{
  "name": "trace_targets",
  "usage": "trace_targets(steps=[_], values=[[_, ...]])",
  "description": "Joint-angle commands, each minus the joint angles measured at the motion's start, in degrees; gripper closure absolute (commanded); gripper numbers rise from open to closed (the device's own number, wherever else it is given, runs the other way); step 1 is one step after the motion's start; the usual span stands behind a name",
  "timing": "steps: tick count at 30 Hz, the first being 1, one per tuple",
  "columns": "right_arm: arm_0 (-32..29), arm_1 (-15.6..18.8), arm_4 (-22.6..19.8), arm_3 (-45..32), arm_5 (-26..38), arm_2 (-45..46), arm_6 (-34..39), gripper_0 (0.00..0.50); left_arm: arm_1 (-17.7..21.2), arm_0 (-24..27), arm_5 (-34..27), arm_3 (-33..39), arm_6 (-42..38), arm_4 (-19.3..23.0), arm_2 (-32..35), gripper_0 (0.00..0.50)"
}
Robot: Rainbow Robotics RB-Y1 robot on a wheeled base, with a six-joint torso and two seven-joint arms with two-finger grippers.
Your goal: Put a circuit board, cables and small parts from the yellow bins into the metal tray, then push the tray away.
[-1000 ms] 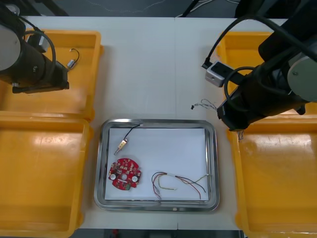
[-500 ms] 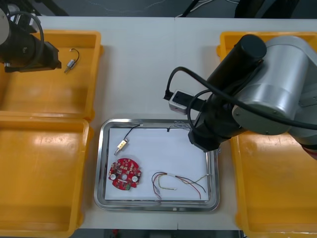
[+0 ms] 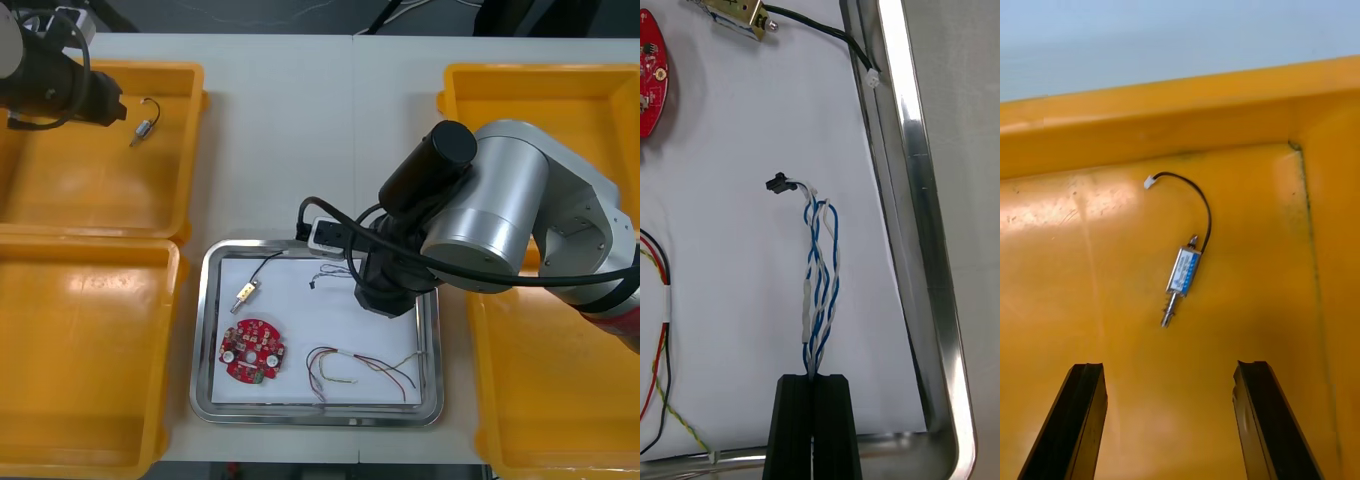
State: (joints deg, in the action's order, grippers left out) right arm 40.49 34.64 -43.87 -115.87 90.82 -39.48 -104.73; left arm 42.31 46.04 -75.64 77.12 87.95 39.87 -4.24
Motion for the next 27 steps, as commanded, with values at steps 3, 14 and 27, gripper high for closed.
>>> trace_targets(steps=[3, 14, 27], values=[[2.05, -1.15, 0.98, 3.72, -4.69, -3.41, -9.0, 0.5, -3.64, 3.44, 2.16, 0.4, 3.99, -1.73, 1.69, 0.0], [3.28, -3.17, 3.0, 9.26, -8.47, -7.98, -11.64, 0.5, -7.07, 5.11, 6.38, -5.76, 13.74, -3.4, 1.61, 0.0], [3.28, -4.32, 4.14, 11.11, -8.56, -8.24, -13.13, 0.388, -7.51, 9.86, 8.23, -16.13, 19.81, -4.19, 1.61, 0.0]])
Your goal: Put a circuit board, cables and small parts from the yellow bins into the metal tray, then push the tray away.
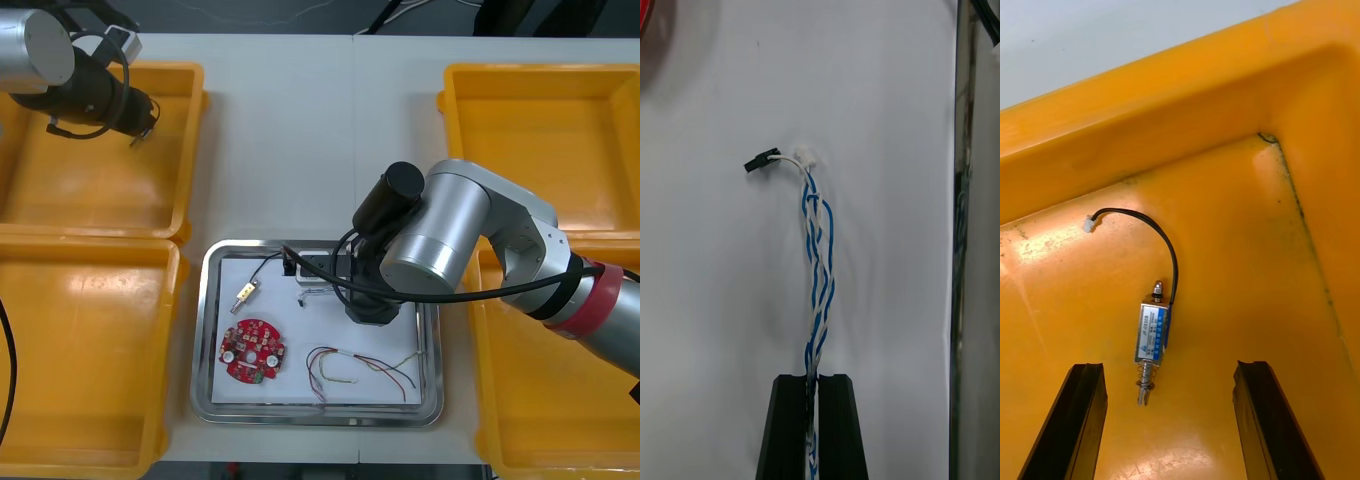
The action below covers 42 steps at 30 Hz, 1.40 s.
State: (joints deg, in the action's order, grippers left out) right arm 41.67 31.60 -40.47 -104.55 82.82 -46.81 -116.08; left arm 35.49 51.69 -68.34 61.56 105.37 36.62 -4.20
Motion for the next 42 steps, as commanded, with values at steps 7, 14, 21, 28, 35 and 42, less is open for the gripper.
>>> trace_targets(steps=[7, 14, 21, 28, 35, 42], values=[[2.36, -1.19, 1.01, -0.22, -0.47, -0.57, -1.87, 0.0, -0.95, 6.41, 2.07, -4.96, 3.44, -1.47, 1.57, 0.0], [2.54, -1.54, -0.14, -0.66, 1.2, 2.25, -1.61, 0.0, -1.92, 7.81, 4.36, -8.56, 4.4, -1.82, 1.57, 0.0], [2.54, -2.77, -1.19, -2.77, 7.53, 7.87, -0.99, 0.0, -2.8, 8.34, 6.29, -11.11, 5.37, -2.17, 0.77, 0.0], [2.54, -3.92, -2.77, -4.61, 14.39, 14.02, 0.94, 0.0, -3.68, 9.22, 8.23, -14.19, 6.25, -2.08, -0.02, 0.0], [2.45, -4.09, -5.59, -8.13, 21.86, 21.14, 11.05, 0.0, -3.94, 9.31, 9.11, -15.33, 7.13, -2.08, -0.72, 0.0], [2.45, -4.09, -5.67, -11.29, 27.18, 28.35, 21.68, 0.0, -3.94, 9.22, 10.34, -16.56, 7.74, -2.08, -1.95, 0.0]])
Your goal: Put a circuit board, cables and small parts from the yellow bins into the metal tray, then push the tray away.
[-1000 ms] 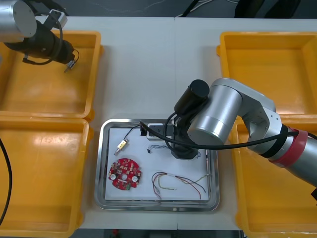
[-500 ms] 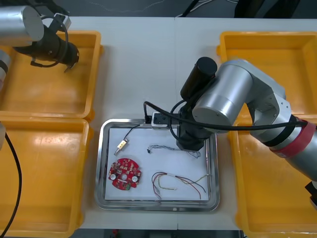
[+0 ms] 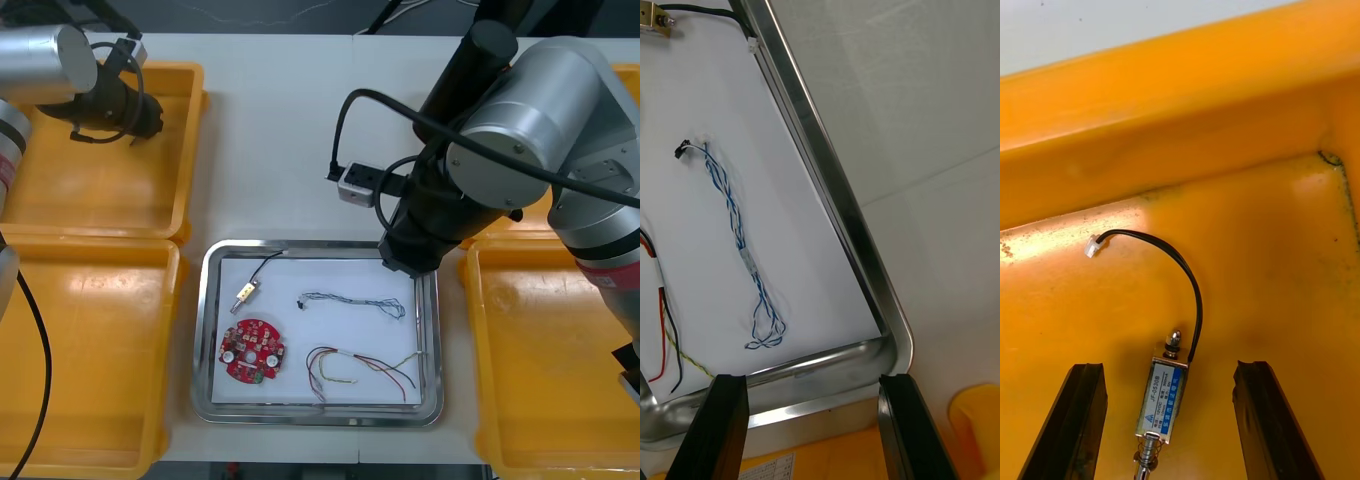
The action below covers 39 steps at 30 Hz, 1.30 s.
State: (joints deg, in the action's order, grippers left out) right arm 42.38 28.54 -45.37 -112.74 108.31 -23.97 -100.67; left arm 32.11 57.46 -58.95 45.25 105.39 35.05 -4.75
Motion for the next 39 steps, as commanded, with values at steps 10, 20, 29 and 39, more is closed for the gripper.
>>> trace_targets(steps=[10, 20, 29, 39], values=[[1.47, 0.82, -1.3, -3.54, 1.69, 14.57, 18.93, 0.0, -0.56, 3.36, 0.94, -1.22, 8.34, -0.6, -1.4, 0.011], [0.42, 6.01, -0.51, -3.54, 1.69, 17.91, 30.36, 0.0, -0.56, 2.83, 0.94, -1.13, 8.52, -0.69, -1.84, 0.124], [-3.01, 8.38, -0.77, -3.54, 1.69, 24.68, 34.31, 0.0, -0.56, 2.22, 1.38, -1.13, 8.52, -0.86, -2.98, 0.161], [-6.52, 10.75, 1.08, -3.54, 1.69, 29.6, 35.11, 0.0, -0.56, 1.51, 1.73, -1.13, 8.87, -0.86, -3.69, 0.301]])
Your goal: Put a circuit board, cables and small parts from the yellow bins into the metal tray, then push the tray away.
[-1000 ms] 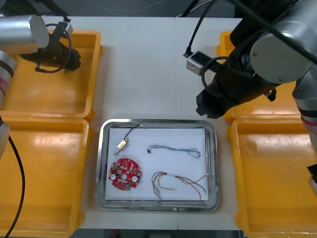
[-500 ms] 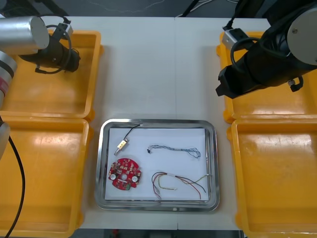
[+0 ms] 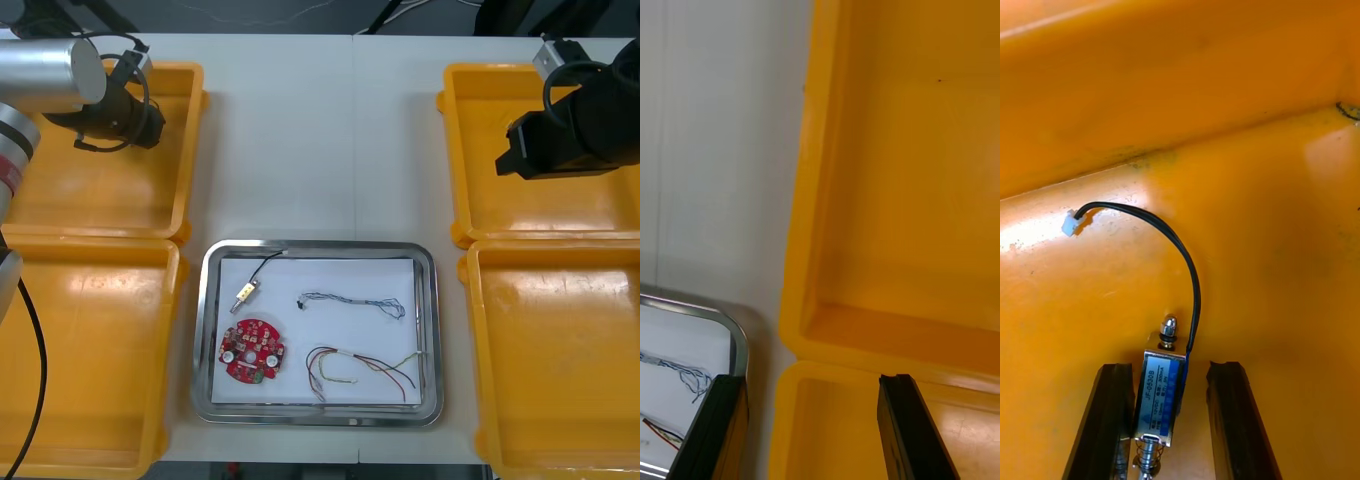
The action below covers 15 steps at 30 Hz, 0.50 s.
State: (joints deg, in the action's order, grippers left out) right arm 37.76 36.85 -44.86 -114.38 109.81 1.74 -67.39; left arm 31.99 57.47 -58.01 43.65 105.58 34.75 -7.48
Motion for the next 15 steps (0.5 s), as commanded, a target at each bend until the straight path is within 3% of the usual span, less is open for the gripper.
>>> trace_targets(steps=[1, 3, 5, 15], values=[[-2.08, 2.52, 0.65, -1.89, 0.19, 4.23, 1.92, 0.0, -0.44, 1.59, 0.88, 0.47, 8.68, -0.47, -0.96, 0.328], [-2.52, 3.22, 0.48, -1.63, 0.19, 4.76, 1.92, 0.0, -0.44, 1.5, 0.88, 0.47, 8.85, -0.64, -0.96, 0.447], [-2.6, 4.1, 0.3, -0.84, 0.19, 4.76, 1.92, 0.0, -0.35, 1.5, 0.79, 0.38, 8.77, -0.47, -0.96, 0.5], [-2.52, 8.06, -0.67, 4.43, 0.19, 5.47, 1.48, 0.0, 0.44, 1.5, -2.63, 1.52, 8.68, 1.82, -0.17, 0.5]])
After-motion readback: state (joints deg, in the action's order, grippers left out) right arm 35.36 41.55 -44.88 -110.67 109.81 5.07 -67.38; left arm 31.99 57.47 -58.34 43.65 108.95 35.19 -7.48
